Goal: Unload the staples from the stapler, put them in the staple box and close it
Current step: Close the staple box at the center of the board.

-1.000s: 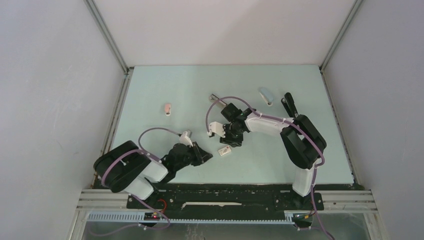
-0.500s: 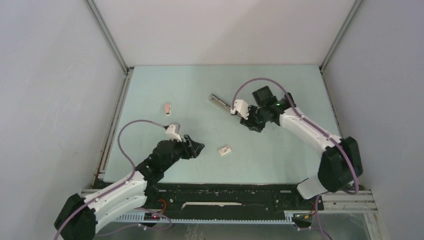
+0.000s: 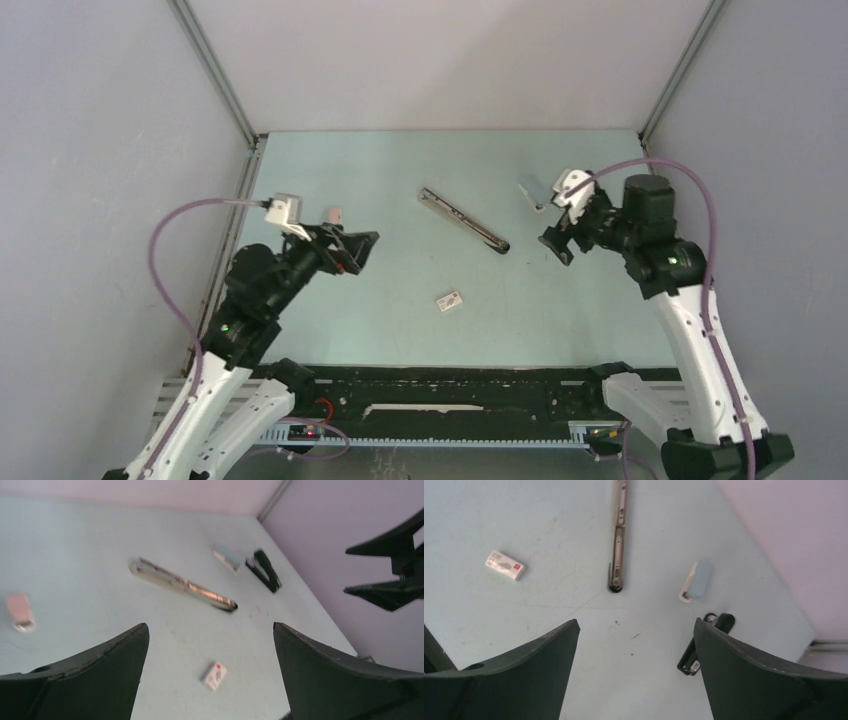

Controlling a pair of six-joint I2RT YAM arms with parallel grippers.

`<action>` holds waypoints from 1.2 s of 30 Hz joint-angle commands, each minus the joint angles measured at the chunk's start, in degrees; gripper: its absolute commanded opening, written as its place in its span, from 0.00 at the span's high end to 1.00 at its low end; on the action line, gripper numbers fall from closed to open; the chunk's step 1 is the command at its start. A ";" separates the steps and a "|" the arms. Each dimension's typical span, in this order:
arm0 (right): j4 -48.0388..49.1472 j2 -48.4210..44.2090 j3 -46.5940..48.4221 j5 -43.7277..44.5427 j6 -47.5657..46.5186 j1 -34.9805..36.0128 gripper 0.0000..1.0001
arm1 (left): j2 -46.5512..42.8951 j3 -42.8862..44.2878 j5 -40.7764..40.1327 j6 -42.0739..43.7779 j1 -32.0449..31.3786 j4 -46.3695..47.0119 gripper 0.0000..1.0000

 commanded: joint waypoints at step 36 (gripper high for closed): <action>27.05 -6.58 -9.59 15.46 46.01 -5.05 0.00 | 1.40 4.30 -2.76 20.50 16.23 -5.49 0.00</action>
